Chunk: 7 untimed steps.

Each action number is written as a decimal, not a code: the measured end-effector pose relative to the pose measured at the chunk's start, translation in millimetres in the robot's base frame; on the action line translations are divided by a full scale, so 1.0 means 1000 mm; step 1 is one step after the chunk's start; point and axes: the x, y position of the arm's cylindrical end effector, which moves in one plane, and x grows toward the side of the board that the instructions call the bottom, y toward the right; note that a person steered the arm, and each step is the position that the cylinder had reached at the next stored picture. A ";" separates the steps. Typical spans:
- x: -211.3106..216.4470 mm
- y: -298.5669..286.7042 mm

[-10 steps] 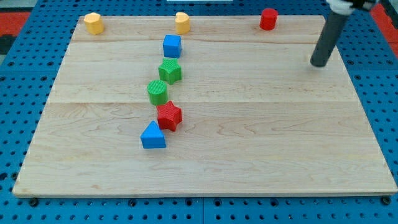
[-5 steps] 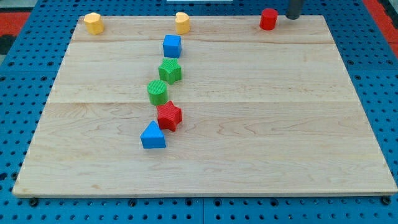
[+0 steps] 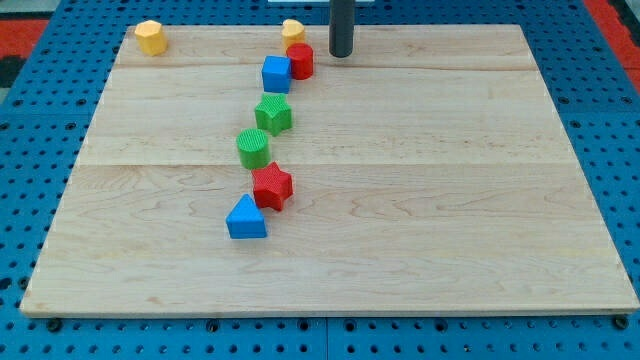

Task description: Push the red circle right to the green star

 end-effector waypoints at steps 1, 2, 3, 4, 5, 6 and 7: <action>-0.012 -0.016; -0.031 -0.043; -0.015 -0.089; 0.025 -0.047; -0.001 -0.040; 0.016 -0.008; 0.073 -0.008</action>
